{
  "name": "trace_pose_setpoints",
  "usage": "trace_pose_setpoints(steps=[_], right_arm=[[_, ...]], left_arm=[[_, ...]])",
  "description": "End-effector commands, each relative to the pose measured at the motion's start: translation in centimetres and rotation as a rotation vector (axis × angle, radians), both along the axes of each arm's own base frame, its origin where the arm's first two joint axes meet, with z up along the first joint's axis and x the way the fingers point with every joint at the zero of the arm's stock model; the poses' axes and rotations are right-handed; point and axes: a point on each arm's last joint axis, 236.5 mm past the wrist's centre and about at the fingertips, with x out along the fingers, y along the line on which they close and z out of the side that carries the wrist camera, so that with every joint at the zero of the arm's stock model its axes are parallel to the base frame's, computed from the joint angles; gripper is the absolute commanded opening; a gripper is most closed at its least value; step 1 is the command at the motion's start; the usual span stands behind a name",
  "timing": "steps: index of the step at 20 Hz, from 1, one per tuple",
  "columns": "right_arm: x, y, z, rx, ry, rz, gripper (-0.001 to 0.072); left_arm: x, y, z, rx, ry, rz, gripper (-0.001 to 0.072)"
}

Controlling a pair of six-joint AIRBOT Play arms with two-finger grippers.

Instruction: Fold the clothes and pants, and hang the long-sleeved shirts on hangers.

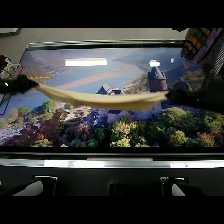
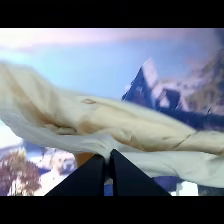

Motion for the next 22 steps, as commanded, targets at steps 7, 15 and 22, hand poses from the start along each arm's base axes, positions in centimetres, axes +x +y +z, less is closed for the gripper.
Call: trace_pose_setpoints(steps=[7,15,22], right_arm=[[-14.8,1.7,34.3,-0.226,-0.766,-0.047,0.0024],[-21.2,-3.8,37.2,-0.203,-0.806,-0.38,0.0024],[-8.5,-5.2,20.4,-0.166,-0.103,-0.318,0.0024]], left_arm=[[-14.7,1.9,27.7,0.247,-0.448,0.318,0.0016],[-23.9,4.5,30.0,0.323,-0.511,0.546,0.0016],[-13.6,4.8,17.1,0.317,-0.115,0.332,0.0016]])
